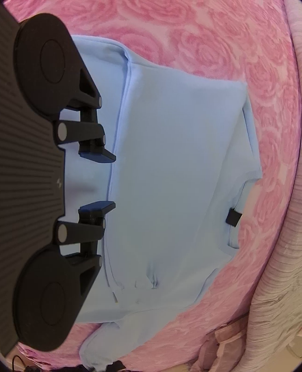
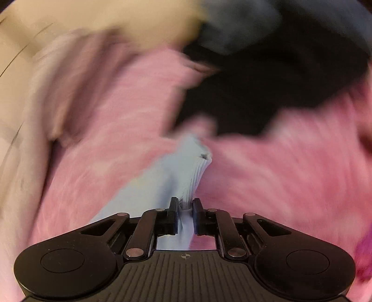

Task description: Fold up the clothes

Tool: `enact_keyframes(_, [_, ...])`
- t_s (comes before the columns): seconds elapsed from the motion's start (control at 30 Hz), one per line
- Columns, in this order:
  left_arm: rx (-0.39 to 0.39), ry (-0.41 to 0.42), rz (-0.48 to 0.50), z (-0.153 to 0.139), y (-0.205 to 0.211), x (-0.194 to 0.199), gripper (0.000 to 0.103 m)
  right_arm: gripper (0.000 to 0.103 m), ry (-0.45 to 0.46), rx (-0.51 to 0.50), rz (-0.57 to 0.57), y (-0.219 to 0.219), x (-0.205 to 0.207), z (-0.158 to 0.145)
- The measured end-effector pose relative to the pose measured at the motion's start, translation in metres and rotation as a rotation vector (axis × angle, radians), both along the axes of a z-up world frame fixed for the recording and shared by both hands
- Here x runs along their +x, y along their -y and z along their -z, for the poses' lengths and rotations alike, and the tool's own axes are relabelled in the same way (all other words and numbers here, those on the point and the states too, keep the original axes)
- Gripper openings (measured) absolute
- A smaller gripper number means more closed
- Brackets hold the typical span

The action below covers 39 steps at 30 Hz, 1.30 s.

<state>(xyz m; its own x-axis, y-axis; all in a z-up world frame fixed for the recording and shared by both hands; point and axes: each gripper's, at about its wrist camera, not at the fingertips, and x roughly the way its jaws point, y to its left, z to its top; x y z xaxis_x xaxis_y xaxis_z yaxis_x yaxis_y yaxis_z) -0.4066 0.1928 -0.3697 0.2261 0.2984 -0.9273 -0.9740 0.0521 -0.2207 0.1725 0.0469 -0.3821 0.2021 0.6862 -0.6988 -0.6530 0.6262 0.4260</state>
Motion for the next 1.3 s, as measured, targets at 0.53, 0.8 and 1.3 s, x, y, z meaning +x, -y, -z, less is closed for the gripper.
enact_keyframes(0.53, [-0.13,0.271,-0.057,0.028,0.046,0.011,0.034,0.046,0.227,-0.355,-0.813,0.005,-0.225,-0.01])
enact_keyframes(0.8, [-0.202,0.494,-0.025,0.065,0.046,0.084,0.04,0.047,0.074,-0.536,-0.304,0.006,-0.087,-0.011])
enact_keyframes(1.3, [0.117,0.463,0.161,-0.006,0.005,0.111,0.001,0.047,0.013,-0.538,-0.307,-0.012,-0.093,-0.001])
